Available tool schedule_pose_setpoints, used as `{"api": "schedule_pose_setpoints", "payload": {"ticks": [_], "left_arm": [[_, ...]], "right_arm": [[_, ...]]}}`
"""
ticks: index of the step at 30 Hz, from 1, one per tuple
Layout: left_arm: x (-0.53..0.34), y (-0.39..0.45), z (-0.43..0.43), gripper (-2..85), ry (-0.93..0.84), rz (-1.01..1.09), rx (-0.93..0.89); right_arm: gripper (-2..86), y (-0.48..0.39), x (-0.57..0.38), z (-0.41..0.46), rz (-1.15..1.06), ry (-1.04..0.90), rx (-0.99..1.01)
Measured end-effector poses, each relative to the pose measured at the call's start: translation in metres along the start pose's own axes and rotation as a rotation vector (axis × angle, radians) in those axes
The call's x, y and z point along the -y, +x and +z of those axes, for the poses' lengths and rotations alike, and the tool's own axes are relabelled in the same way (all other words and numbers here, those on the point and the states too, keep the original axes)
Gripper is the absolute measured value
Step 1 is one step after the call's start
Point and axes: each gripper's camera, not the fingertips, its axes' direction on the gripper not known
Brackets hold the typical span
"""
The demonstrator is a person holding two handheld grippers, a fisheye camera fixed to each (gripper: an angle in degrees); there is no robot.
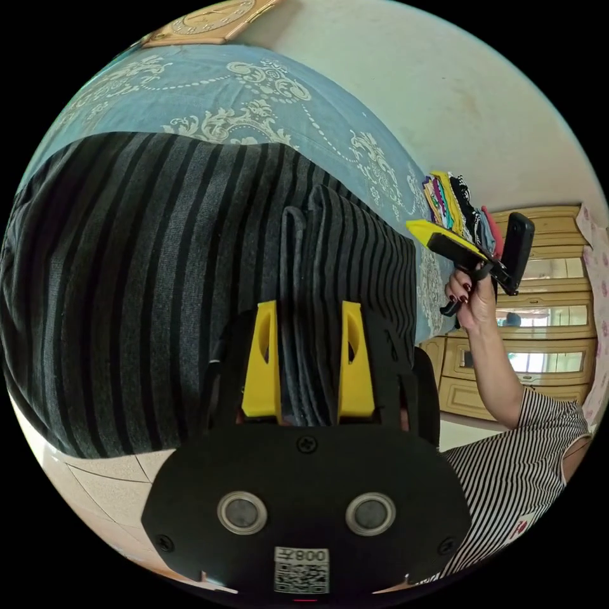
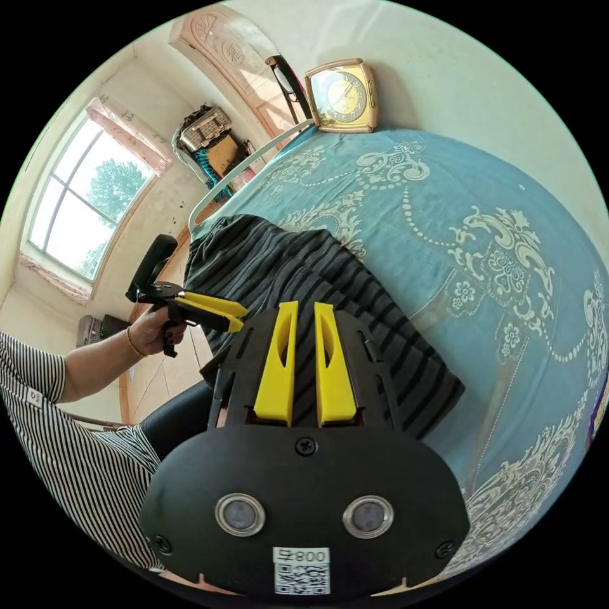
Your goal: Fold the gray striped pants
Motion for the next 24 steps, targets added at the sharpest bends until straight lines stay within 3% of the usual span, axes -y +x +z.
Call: {"api": "schedule_pose_setpoints", "payload": {"ticks": [7,13,18,24], "left_arm": [[0.005,0.023,0.002,7.6,-0.022,0.112,0.146],[0.001,0.059,-0.04,5.2,0.083,0.245,0.14],[0.015,0.075,-0.067,4.7,0.132,0.325,0.197],[0.045,0.001,-0.03,4.7,-0.001,0.082,0.303]], "right_arm": [[8.7,0.013,0.026,0.062,-0.092,-0.285,-0.007],[7.3,0.011,0.016,0.047,-0.088,-0.226,0.005],[6.0,0.01,0.013,0.004,-0.041,-0.055,0.015],[6.3,0.014,0.025,0.02,0.035,-0.08,-0.026]]}}
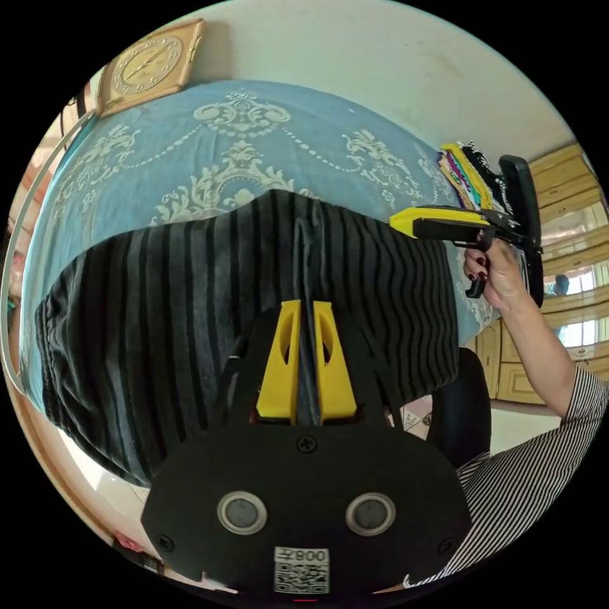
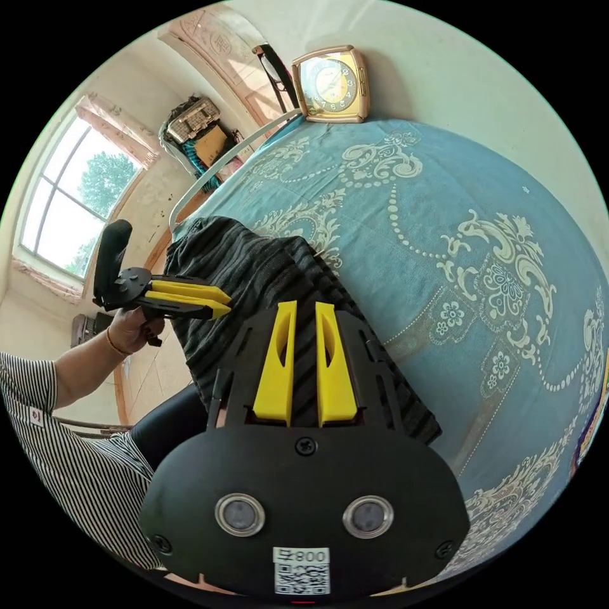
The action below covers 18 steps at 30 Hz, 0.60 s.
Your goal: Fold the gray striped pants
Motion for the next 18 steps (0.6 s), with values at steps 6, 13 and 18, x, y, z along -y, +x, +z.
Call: {"api": "schedule_pose_setpoints", "payload": {"ticks": [6,13,18], "left_arm": [[-0.041,0.008,-0.027,6.6,0.044,0.073,-0.186],[-0.076,0.016,-0.019,6.5,-0.041,0.075,-0.133],[-0.059,0.018,-0.028,2.9,-0.047,0.089,-0.152]], "right_arm": [[7.2,-0.027,-0.025,-0.015,-0.035,0.083,0.061],[8.2,-0.119,-0.09,0.034,-0.228,-0.114,0.155],[7.6,-0.149,-0.109,0.066,-0.285,-0.197,0.041]]}}
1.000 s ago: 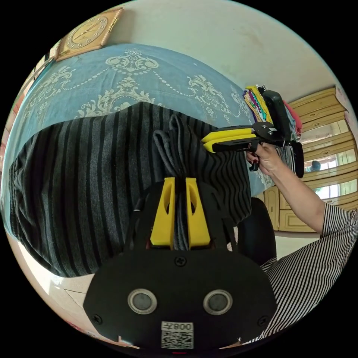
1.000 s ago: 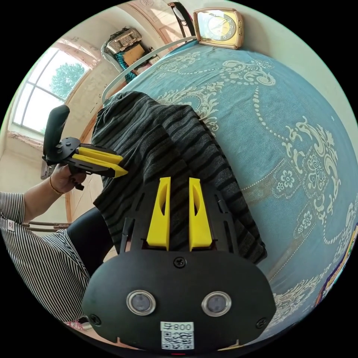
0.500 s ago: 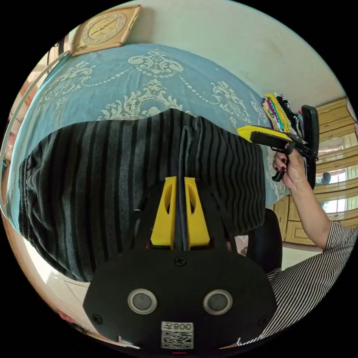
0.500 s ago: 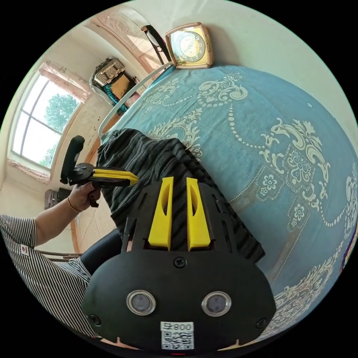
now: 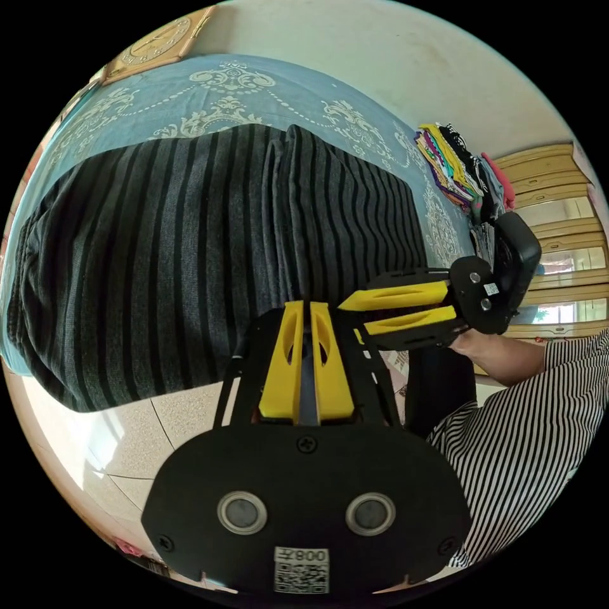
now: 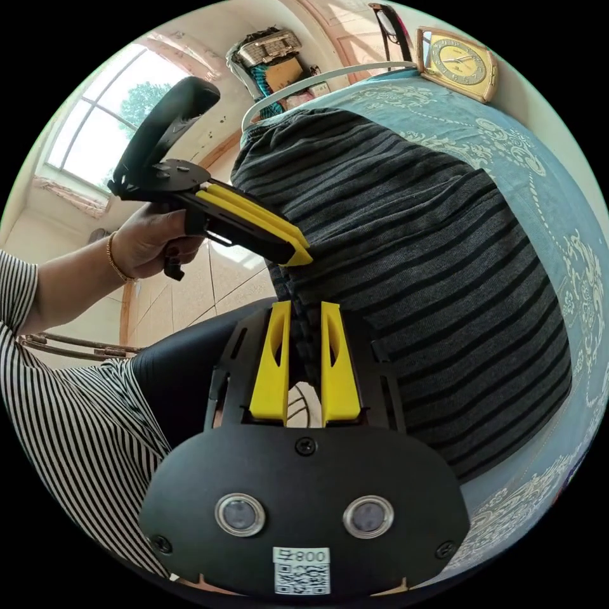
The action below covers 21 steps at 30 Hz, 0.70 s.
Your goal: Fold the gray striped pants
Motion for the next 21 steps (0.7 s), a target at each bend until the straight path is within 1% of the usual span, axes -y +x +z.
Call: {"api": "schedule_pose_setpoints", "payload": {"ticks": [2,3,7,10,12,14,16,18,20,21], "left_arm": [[0.004,0.004,-0.011,2.2,0.01,0.003,-0.017],[0.005,0.004,-0.015,2.0,0.018,-0.001,-0.026],[0.006,0.01,-0.056,1.6,0.098,-0.009,-0.086],[0.006,0.018,-0.071,1.4,0.11,-0.002,-0.055],[0.009,0.017,-0.063,1.4,0.075,-0.015,-0.022],[0.016,0.01,-0.041,1.4,-0.013,-0.056,-0.035],[0.019,0.013,-0.047,1.5,0.014,-0.067,-0.039],[0.026,0.025,-0.066,1.3,0.067,-0.068,0.041],[0.048,0.047,-0.094,1.0,0.158,-0.043,0.147],[0.056,0.053,-0.1,0.9,0.176,-0.028,0.158]], "right_arm": [[5.0,-0.009,-0.003,0.002,-0.025,-0.002,-0.092],[4.4,-0.011,-0.004,0.001,-0.036,-0.003,-0.102],[1.9,-0.021,-0.014,-0.021,-0.061,0.056,-0.097],[1.2,-0.024,-0.023,-0.042,-0.064,0.124,-0.061],[1.0,-0.026,-0.024,-0.04,-0.077,0.109,-0.054],[0.9,-0.02,-0.023,-0.013,-0.077,0.026,-0.042],[0.9,-0.013,-0.024,0.006,-0.067,-0.04,-0.01],[0.9,-0.003,-0.03,0.007,-0.048,-0.02,0.028],[1.0,0.014,-0.036,0.004,0.004,-0.01,0.121],[1.0,0.017,-0.038,0.004,0.011,-0.006,0.136]]}}
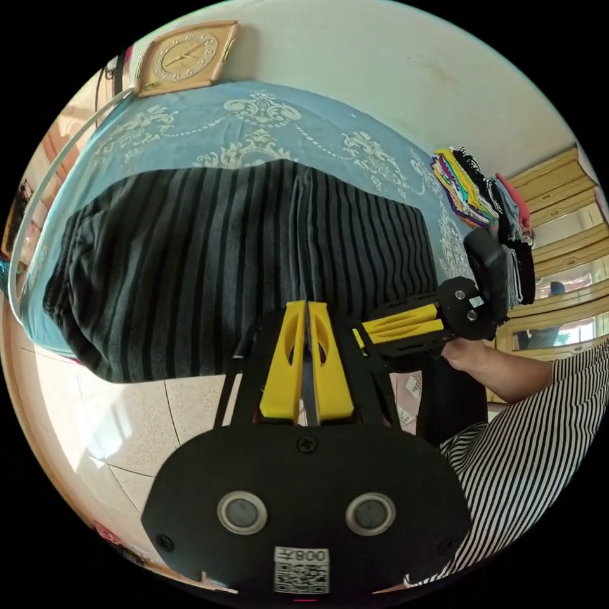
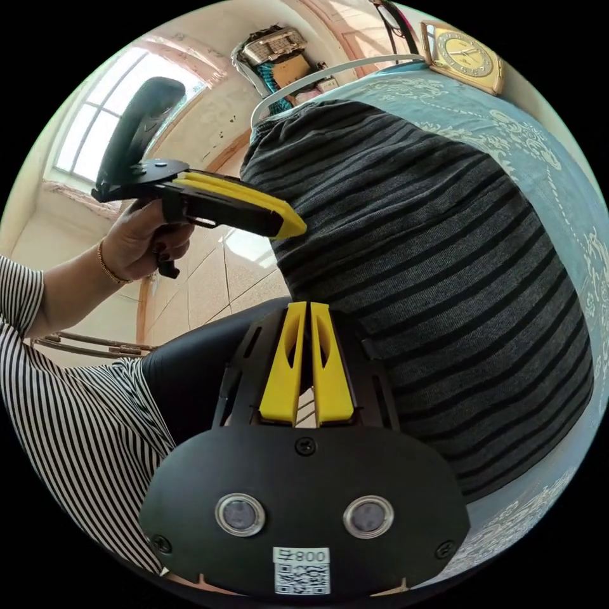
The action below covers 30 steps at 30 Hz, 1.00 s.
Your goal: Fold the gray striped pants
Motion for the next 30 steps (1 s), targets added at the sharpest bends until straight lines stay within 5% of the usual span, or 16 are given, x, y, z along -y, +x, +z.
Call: {"api": "schedule_pose_setpoints", "payload": {"ticks": [6,11,19,23,30], "left_arm": [[0.117,0.06,0.023,0.2,0.032,0.179,0.022],[0.188,0.08,0.061,0.1,-0.084,0.239,0.107],[0.213,0.104,0.02,0.1,-0.046,0.217,0.103],[0.216,0.127,-0.015,0.1,0.003,0.202,0.108],[0.177,0.202,-0.05,0.2,-0.056,0.362,0.053]], "right_arm": [[1.1,0.02,-0.023,-0.02,0.066,0.062,0.087],[0.3,0.066,-0.075,-0.09,0.229,0.302,0.198],[0.0,0.19,-0.143,-0.145,0.599,0.489,-0.031],[0.0,0.232,-0.165,-0.132,0.704,0.511,0.149],[0.1,0.183,-0.196,-0.149,0.546,0.516,0.127]]}}
